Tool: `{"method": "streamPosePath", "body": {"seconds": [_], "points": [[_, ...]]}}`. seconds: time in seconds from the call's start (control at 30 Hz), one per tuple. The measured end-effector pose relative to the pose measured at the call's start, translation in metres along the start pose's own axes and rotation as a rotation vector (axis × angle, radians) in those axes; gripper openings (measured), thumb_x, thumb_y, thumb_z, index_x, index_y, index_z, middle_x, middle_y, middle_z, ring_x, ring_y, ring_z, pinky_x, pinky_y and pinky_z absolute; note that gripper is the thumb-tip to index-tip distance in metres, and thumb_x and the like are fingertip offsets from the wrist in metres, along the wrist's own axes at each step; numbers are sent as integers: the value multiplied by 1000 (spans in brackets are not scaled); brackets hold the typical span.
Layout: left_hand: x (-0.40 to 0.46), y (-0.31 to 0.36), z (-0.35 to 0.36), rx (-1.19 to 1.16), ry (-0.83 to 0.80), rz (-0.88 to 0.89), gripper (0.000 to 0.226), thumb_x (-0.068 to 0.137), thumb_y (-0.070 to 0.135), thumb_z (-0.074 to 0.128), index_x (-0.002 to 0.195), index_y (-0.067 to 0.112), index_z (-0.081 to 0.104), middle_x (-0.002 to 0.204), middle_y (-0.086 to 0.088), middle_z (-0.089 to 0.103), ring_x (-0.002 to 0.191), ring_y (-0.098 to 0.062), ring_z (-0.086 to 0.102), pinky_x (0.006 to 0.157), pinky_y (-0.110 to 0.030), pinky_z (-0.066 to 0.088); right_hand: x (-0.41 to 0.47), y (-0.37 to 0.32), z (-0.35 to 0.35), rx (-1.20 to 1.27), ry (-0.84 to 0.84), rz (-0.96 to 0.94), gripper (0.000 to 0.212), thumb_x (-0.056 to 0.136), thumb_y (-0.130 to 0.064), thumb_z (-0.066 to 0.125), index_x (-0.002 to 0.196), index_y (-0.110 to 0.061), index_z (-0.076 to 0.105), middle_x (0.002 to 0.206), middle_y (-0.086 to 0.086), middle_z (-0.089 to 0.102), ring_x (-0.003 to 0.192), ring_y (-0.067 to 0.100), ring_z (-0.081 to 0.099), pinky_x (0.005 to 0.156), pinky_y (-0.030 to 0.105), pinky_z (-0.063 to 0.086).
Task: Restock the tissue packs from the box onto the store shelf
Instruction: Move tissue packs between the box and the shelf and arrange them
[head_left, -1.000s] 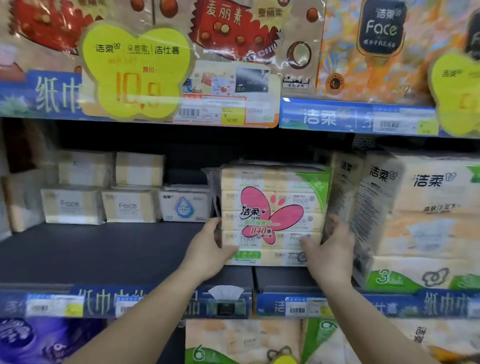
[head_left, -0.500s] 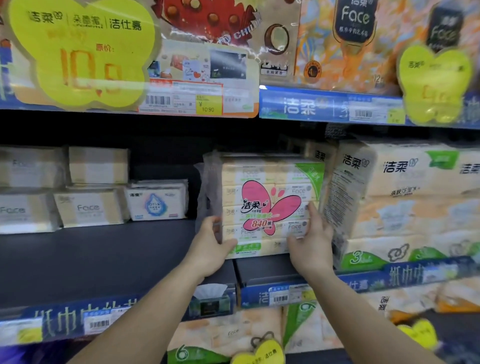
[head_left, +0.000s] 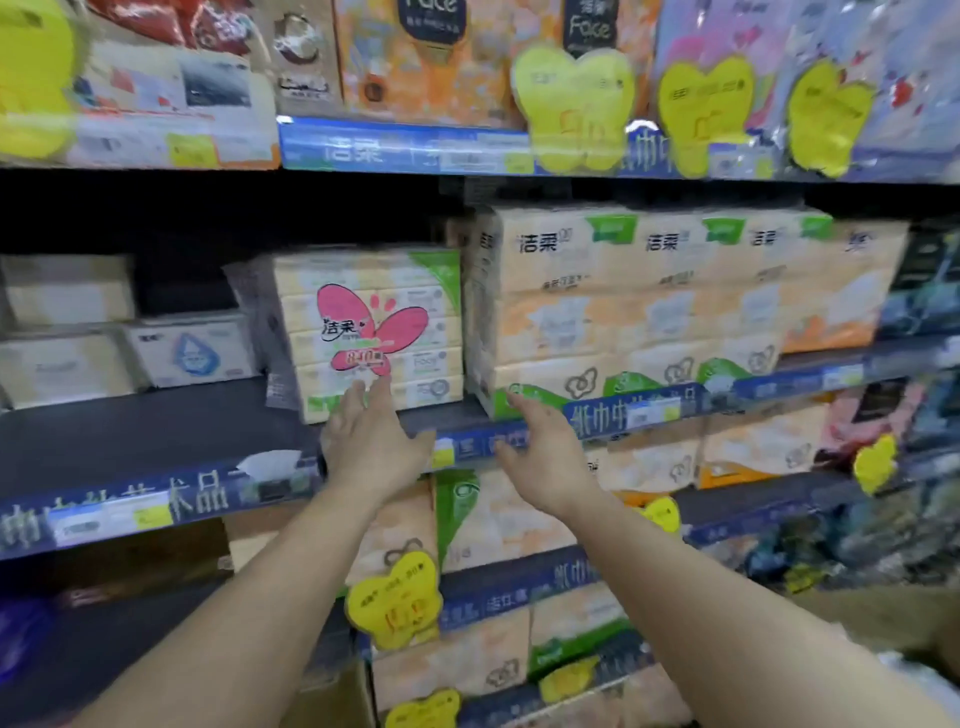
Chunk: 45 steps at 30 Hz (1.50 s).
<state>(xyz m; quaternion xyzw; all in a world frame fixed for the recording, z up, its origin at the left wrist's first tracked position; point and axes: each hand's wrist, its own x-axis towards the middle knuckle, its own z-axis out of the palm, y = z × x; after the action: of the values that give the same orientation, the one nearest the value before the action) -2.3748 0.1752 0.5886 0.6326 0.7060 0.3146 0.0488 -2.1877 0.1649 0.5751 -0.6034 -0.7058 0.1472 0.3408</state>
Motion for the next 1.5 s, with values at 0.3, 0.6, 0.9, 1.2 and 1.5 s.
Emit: {"method": "streamPosePath", "body": {"seconds": [0.3, 0.6, 0.9, 1.2, 1.5], "points": [[-164, 219, 132, 222, -480, 390, 81, 82, 60, 54, 149, 30, 19, 156, -5, 21, 142, -31, 22, 117, -49, 16, -154, 186, -182, -628, -94, 224, 65, 93, -47, 49, 149, -33, 21, 157, 9, 22, 142, 32, 21, 111, 47, 31], [-231, 372, 245, 165, -722, 629, 82, 86, 58, 53, 151, 30, 11, 159, -6, 12, 144, -34, 15, 115, -50, 23, -244, 336, -299, -625, -15, 582, 64, 93, -46, 50, 150, -34, 23, 156, 6, 24, 143, 30, 21, 111, 44, 35], [-194, 438, 384, 114, -986, 612, 80, 88, 49, 59, 151, 24, 17, 155, -8, 21, 141, -32, 25, 111, -43, 31, -215, 476, -332, -453, -43, 775, 64, 92, -39, 56, 149, -31, 27, 149, 5, 34, 131, 28, 41, 105, 41, 42], [-156, 425, 521, 135, -1140, 418, 83, 81, 51, 63, 149, 20, 25, 151, -9, 34, 132, -29, 41, 106, -40, 40, -160, 610, -287, -328, -306, 843, 61, 94, -37, 53, 148, -24, 27, 143, 6, 44, 126, 27, 47, 99, 38, 45], [-196, 418, 600, -26, -1189, 46, 57, 88, 28, 64, 139, 15, 42, 130, -3, 54, 115, -20, 56, 88, -19, 45, -109, 719, -236, -284, -675, 709, 59, 98, -35, 48, 151, -24, 23, 148, 9, 40, 121, 27, 52, 90, 36, 47]]}}
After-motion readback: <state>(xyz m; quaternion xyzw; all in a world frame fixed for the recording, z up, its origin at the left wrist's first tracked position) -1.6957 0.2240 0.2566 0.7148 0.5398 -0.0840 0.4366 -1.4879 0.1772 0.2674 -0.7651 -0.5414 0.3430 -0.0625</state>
